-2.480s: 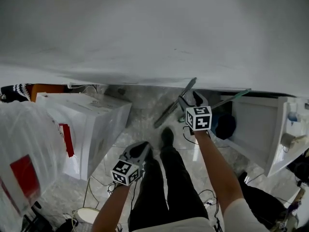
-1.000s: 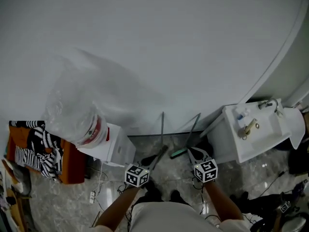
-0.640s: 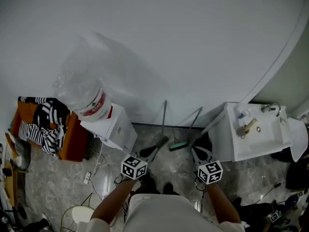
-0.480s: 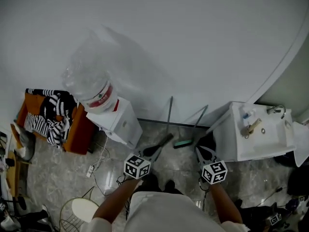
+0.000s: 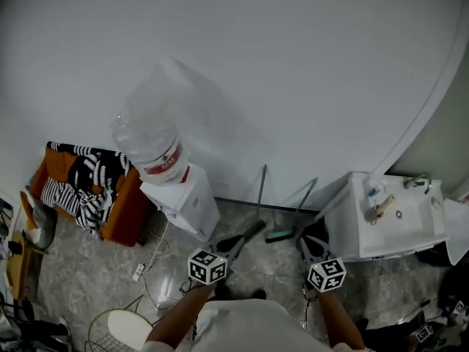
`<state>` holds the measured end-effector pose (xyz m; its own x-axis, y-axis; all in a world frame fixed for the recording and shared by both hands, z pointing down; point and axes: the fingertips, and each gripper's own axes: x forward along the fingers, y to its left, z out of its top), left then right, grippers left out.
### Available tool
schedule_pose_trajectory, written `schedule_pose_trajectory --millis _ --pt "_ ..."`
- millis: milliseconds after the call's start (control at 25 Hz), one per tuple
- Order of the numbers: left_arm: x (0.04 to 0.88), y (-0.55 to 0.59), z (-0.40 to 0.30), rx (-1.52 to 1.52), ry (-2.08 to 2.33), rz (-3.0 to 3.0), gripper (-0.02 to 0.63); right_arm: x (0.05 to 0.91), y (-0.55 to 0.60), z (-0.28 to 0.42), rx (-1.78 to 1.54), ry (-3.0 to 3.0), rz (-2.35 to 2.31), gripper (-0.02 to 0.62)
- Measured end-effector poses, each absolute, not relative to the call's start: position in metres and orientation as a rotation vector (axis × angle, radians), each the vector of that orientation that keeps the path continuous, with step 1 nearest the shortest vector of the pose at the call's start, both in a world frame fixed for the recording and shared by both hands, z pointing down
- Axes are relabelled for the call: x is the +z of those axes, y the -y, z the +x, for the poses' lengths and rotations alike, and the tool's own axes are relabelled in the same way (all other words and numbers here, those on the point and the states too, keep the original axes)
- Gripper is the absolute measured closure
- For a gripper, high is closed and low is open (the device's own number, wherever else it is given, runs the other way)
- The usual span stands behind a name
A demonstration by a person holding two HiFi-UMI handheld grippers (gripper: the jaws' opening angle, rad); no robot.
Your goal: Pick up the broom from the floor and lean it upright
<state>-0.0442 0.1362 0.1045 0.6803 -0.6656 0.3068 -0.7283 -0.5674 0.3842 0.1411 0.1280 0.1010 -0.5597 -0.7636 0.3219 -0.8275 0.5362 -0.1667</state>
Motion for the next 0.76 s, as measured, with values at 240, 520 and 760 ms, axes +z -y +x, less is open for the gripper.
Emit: schedule_pose_trajectory --millis 240,520,760 --pt "0.096 -0.126 -0.060 0.159 1.084 2.415 0.594 0.088 -0.122 0.129 0.425 2.580 1.383 0.597" --pt "0.088 -0.115 -0.072 0.163 1.079 2.427 0.595 0.080 -0.114 0.116 0.409 2.585 1.407 0.597" --pt "0.087 -0.114 -0.076 0.159 1.064 2.434 0.594 0.080 -0.115 0.112 0.421 2.579 1.429 0.597"
